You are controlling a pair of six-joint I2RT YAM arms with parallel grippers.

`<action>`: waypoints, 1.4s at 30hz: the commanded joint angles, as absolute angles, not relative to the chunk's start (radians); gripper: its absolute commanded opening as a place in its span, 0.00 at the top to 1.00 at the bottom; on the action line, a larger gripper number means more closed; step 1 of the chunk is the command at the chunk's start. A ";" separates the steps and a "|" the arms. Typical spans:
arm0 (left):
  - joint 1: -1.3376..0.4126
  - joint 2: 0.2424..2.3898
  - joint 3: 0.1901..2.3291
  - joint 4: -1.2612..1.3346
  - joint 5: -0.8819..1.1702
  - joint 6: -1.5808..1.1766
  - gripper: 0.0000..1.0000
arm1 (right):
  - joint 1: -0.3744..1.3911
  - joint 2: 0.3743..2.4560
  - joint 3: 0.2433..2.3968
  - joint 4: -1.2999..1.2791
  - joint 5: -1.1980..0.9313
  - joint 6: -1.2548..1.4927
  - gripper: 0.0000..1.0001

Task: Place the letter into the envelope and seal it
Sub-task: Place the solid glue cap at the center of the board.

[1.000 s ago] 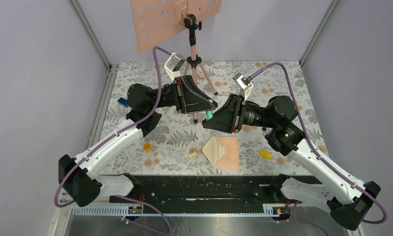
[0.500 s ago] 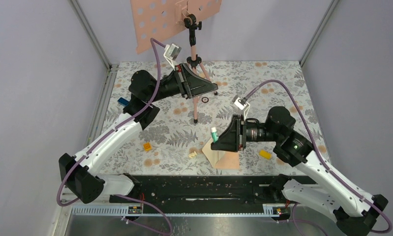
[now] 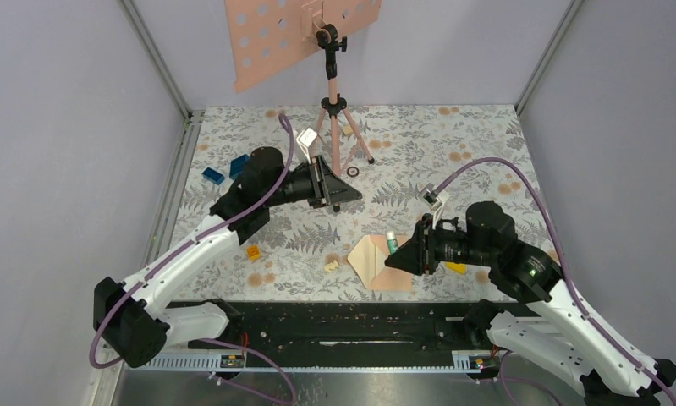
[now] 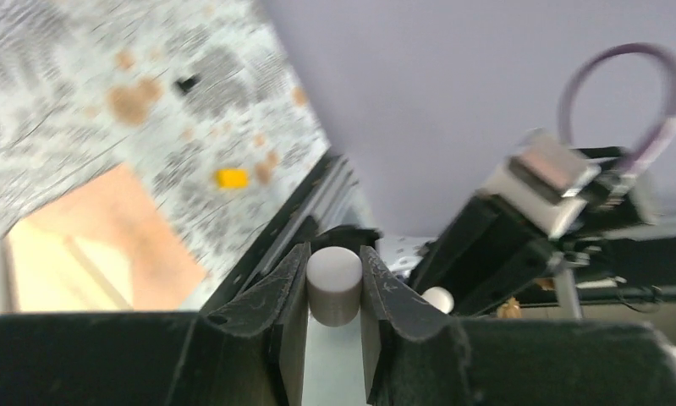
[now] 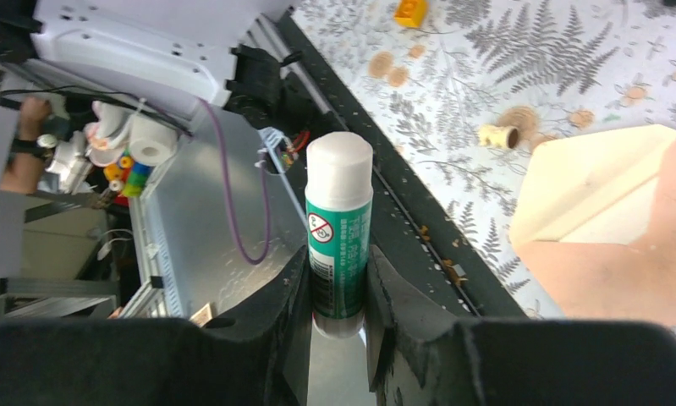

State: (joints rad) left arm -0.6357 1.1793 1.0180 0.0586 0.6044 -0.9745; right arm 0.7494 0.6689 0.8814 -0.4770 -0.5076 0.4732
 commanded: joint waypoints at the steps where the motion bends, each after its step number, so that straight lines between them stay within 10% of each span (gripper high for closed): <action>1: -0.643 1.199 1.031 -0.348 0.405 -0.767 1.00 | 0.743 0.707 0.880 -0.515 -0.433 0.422 1.00; 28: -0.437 1.916 1.393 -0.773 0.030 -0.562 0.99 | 0.742 0.708 0.870 -0.501 -0.360 0.466 1.00; 42: -0.437 1.924 1.354 -0.804 0.085 -0.513 0.74 | 0.741 0.739 0.873 -0.468 -0.410 0.477 1.00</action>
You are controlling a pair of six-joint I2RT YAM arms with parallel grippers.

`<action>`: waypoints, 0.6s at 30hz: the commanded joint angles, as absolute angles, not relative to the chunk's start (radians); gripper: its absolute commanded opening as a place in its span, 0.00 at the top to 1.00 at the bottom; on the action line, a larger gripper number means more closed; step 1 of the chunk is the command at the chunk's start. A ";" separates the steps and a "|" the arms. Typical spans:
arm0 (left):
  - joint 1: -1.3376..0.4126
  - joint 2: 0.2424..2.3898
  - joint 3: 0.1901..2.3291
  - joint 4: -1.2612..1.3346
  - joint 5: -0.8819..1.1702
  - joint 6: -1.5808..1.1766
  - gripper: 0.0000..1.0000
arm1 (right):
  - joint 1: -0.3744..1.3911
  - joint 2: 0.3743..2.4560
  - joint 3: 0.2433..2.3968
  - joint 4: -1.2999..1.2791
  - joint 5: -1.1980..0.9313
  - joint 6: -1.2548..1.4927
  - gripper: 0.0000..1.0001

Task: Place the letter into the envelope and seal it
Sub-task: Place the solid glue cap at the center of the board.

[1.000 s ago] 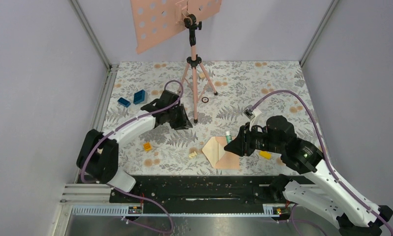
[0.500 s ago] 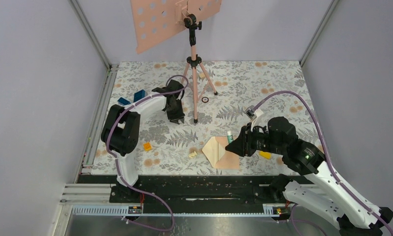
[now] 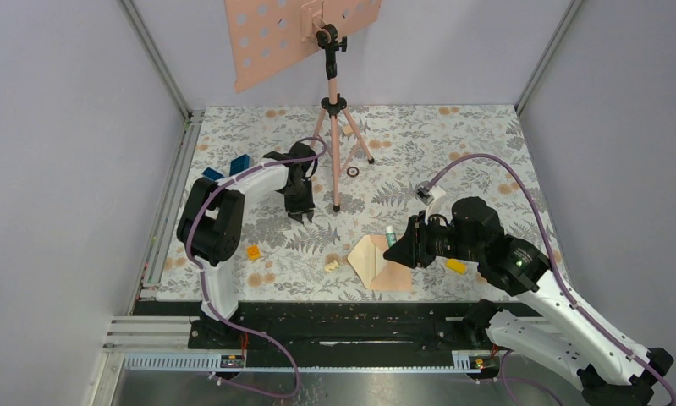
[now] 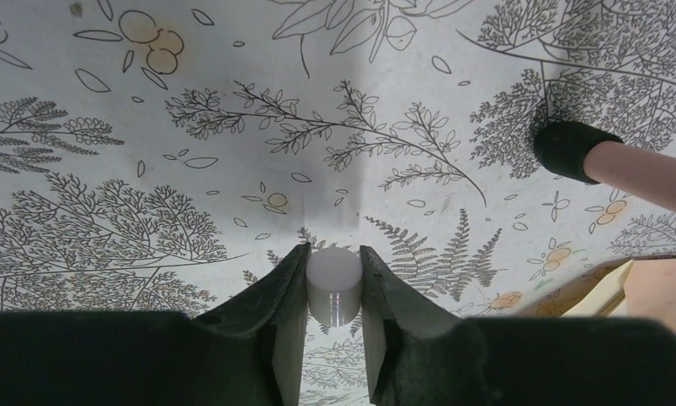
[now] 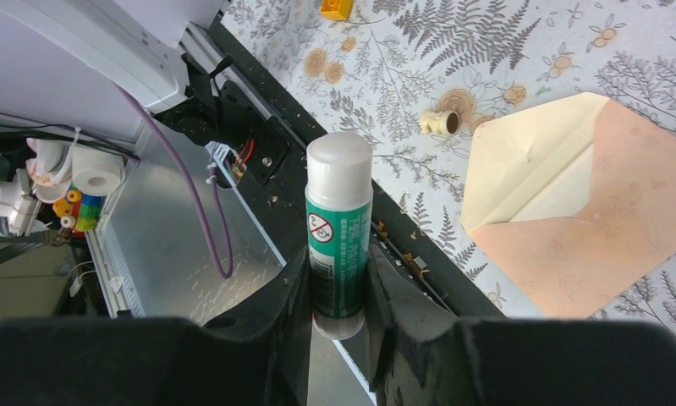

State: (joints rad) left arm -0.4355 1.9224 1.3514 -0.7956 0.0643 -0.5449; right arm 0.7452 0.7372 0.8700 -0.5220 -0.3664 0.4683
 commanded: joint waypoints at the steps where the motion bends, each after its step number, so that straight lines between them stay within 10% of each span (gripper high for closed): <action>1: -0.436 1.925 1.352 -0.803 0.090 -0.512 0.71 | 0.741 0.741 0.875 -0.467 -0.415 0.477 1.00; 18: -0.437 1.918 1.351 -0.787 0.099 -0.509 0.61 | 0.742 0.727 0.862 -0.468 -0.413 0.478 1.00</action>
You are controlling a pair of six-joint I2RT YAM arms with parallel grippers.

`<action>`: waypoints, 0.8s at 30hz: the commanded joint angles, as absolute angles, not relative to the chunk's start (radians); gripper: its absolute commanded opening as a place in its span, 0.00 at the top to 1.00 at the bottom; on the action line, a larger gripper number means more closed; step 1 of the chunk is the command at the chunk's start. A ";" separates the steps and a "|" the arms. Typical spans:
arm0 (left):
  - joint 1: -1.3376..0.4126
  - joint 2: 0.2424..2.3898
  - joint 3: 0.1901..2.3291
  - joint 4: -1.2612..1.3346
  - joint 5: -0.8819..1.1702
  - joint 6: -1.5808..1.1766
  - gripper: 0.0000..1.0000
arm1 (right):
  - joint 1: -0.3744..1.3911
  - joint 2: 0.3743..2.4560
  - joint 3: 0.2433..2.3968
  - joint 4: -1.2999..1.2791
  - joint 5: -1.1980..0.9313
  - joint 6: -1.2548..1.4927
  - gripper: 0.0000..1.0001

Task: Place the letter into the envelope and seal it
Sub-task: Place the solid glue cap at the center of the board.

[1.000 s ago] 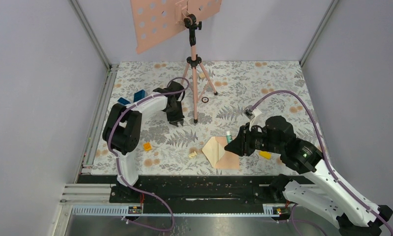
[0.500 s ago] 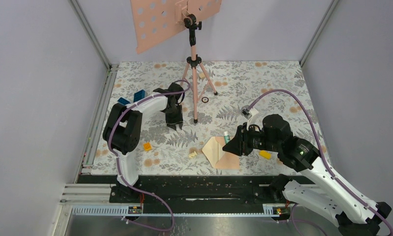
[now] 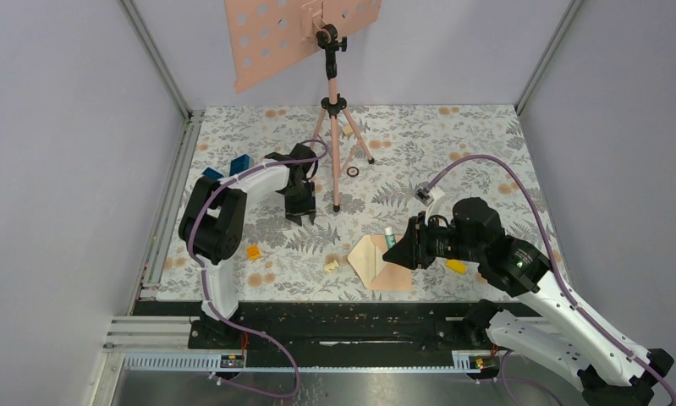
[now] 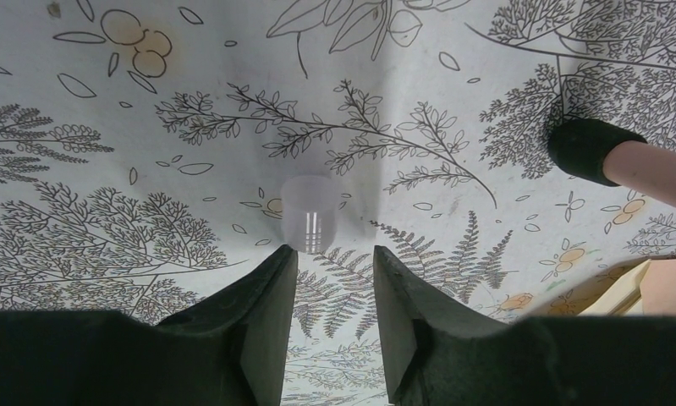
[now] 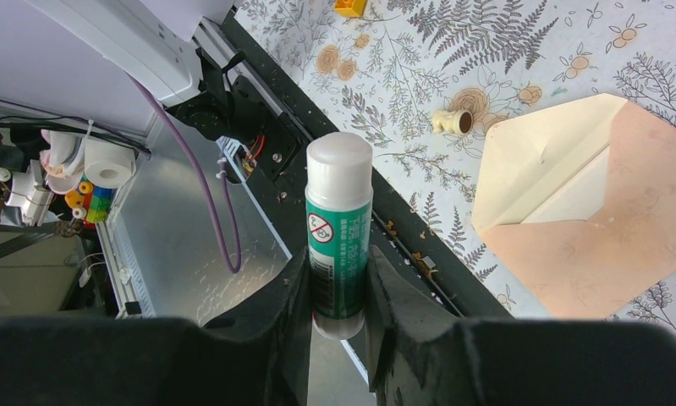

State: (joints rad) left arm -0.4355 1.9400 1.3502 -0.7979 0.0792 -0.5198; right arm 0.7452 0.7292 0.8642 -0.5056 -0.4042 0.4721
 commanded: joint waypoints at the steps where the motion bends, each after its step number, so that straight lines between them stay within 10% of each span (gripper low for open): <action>1: -0.437 1.913 1.348 -0.784 0.101 -0.509 0.61 | 0.742 0.728 0.863 -0.467 -0.415 0.478 1.00; 24: -0.662 1.460 1.200 -0.742 0.405 -0.602 0.67 | 0.741 0.737 0.873 -0.519 -0.356 0.415 1.00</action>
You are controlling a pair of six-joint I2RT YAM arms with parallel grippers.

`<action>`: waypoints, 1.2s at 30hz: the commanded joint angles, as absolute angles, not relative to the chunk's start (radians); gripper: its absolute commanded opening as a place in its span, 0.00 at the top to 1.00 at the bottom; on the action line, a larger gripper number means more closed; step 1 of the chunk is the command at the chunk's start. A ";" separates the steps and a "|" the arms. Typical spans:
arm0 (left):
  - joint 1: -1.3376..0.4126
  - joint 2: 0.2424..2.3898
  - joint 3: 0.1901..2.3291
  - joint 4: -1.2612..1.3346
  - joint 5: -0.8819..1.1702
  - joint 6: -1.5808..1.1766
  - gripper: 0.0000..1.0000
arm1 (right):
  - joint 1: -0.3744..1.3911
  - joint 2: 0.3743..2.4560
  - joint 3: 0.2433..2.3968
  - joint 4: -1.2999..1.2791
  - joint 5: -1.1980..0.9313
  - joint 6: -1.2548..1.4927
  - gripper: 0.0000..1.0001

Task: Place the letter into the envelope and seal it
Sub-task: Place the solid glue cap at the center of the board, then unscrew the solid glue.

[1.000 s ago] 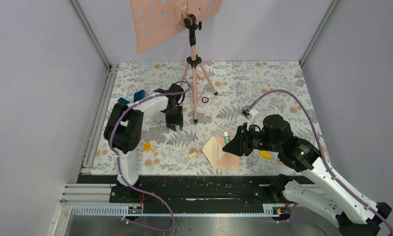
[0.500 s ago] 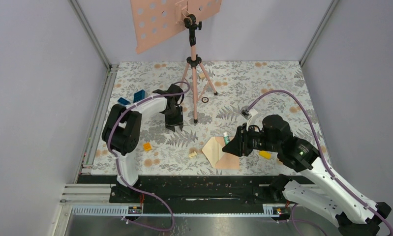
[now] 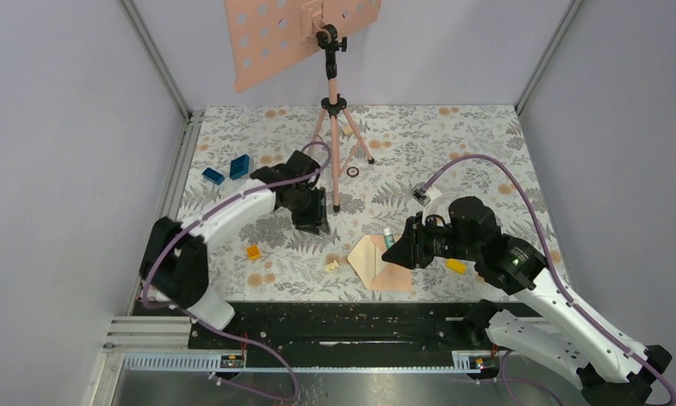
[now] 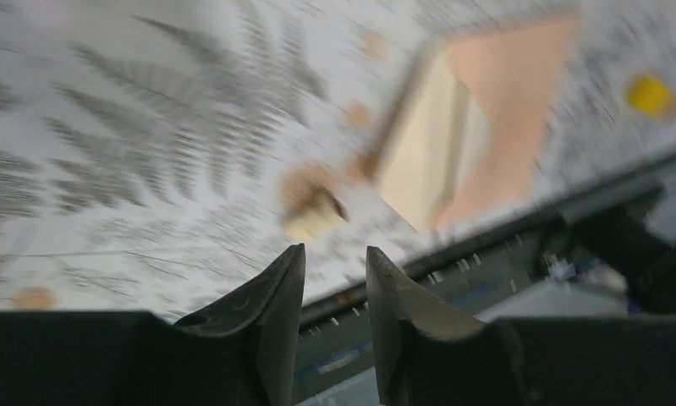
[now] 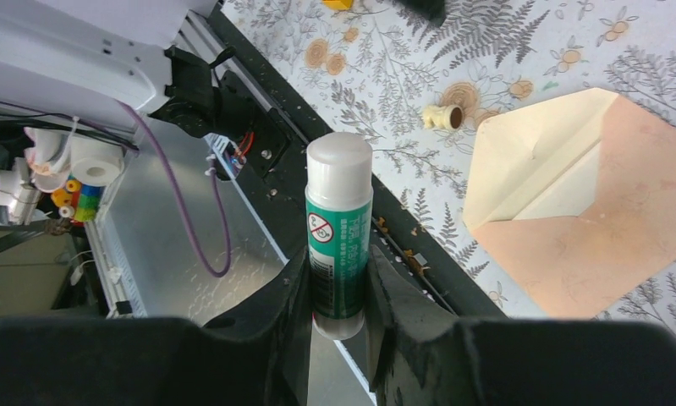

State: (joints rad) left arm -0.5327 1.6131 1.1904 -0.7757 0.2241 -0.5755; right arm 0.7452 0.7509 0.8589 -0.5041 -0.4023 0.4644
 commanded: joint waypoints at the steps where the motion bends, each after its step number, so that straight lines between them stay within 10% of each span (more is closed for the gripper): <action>1: -0.698 1.428 1.212 -0.723 0.434 -0.605 0.68 | 0.742 0.727 0.879 -0.532 -0.344 0.398 1.00; 12: -0.785 1.107 1.073 -0.039 0.692 -0.806 0.28 | 0.741 0.669 0.996 -0.521 -0.423 0.246 1.00; 28: -0.869 1.172 1.046 0.372 0.662 -0.897 0.31 | 0.741 0.755 1.024 -0.239 -0.542 0.419 1.00; 36: -0.895 1.193 1.053 0.372 0.606 -0.900 0.64 | 0.742 0.746 0.977 -0.196 -0.525 0.449 1.00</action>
